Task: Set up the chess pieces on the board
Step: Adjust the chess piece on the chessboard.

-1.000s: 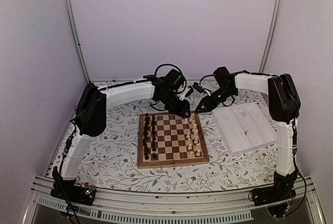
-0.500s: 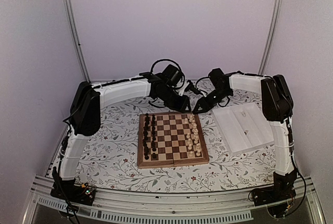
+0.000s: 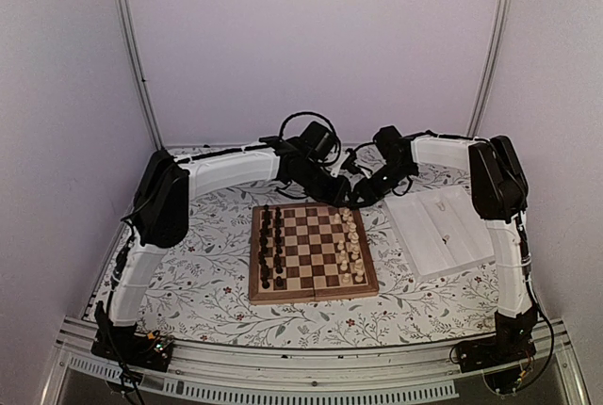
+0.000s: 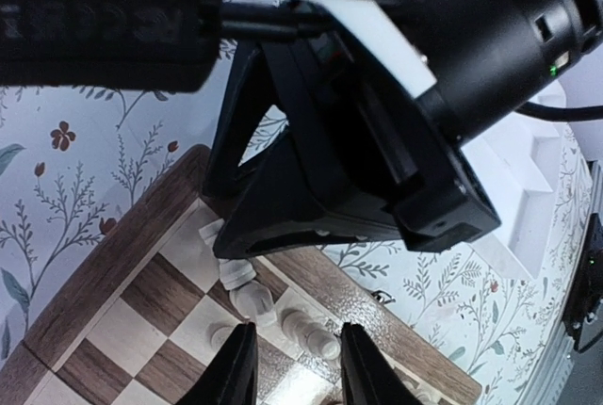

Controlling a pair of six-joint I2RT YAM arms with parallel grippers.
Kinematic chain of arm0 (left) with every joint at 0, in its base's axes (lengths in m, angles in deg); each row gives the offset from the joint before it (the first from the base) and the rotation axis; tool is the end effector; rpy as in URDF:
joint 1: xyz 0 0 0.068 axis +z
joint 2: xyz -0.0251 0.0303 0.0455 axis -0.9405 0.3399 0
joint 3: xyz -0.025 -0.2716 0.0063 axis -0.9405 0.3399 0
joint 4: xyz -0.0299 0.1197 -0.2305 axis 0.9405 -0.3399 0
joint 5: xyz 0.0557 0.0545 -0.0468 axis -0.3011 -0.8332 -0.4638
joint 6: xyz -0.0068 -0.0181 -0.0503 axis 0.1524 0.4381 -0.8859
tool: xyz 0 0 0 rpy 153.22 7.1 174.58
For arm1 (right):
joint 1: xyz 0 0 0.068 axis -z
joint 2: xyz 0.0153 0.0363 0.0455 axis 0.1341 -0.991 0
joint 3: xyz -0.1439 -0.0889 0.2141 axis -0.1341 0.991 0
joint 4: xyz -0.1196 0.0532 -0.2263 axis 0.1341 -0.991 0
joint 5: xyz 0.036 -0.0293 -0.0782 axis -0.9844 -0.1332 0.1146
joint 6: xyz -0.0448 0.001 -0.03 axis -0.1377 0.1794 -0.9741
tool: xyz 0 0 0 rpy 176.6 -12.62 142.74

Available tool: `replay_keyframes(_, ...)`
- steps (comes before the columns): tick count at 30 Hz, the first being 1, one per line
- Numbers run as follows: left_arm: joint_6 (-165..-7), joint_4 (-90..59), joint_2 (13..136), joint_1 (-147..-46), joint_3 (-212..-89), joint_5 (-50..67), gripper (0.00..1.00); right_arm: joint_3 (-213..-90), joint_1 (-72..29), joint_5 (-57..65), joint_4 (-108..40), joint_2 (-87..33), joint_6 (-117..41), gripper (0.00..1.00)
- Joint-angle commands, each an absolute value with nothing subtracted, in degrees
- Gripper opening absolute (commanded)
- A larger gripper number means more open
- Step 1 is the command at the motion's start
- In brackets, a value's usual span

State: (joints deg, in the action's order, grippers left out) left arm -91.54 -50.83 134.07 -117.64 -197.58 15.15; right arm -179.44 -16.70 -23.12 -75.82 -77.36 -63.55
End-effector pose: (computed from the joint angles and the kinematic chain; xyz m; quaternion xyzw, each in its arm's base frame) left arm 0.3515 -0.3971 0.2049 0.2832 0.8879 -0.2860 0.2228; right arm 0.4238 0.2144 0.1522 -0.3940 0.8562 0.2992 0.1490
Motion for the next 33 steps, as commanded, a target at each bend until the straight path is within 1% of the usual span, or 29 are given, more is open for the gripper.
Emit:
replay_keyframes(1, -91.8, -50.0, 136.1, -118.5, -199.2, 16.2, 0.33, -180.5, -17.1, -19.1, -75.0, -78.7, -61.1, 0.29)
replay_keyframes(9, -91.8, -49.9, 135.8, -118.6, -198.7, 15.9, 0.33, -181.5, -16.9, -16.1, -74.1, -78.9, -59.3, 0.22)
replay_keyframes(20, -91.9, -47.4, 135.1, -118.4, -197.8, 13.2, 0.33, -181.9, -16.3, -17.4, -73.8, -77.8, -59.0, 0.2)
replay_keyframes(21, -93.8, -47.1, 136.0, -118.1, -198.7, 10.9, 0.33, -181.6, -16.1, -18.5, -73.7, -76.1, -59.3, 0.2)
replay_keyframes(24, -97.4, -46.8, 136.1, -116.4, -199.2, 8.8, 0.31, -180.1, -15.9, -18.8, -73.3, -73.9, -59.5, 0.24)
replay_keyframes(30, -101.0, -44.6, 136.0, -113.8, -198.4, 8.6, 0.28, -173.8, -16.0, -20.5, -70.4, -66.6, -61.8, 0.36)
replay_keyframes(33, -102.7, -45.1, 137.3, -113.5, -199.1, 8.7, 0.28, -172.4, -16.0, -22.4, -70.4, -64.6, -61.8, 0.39)
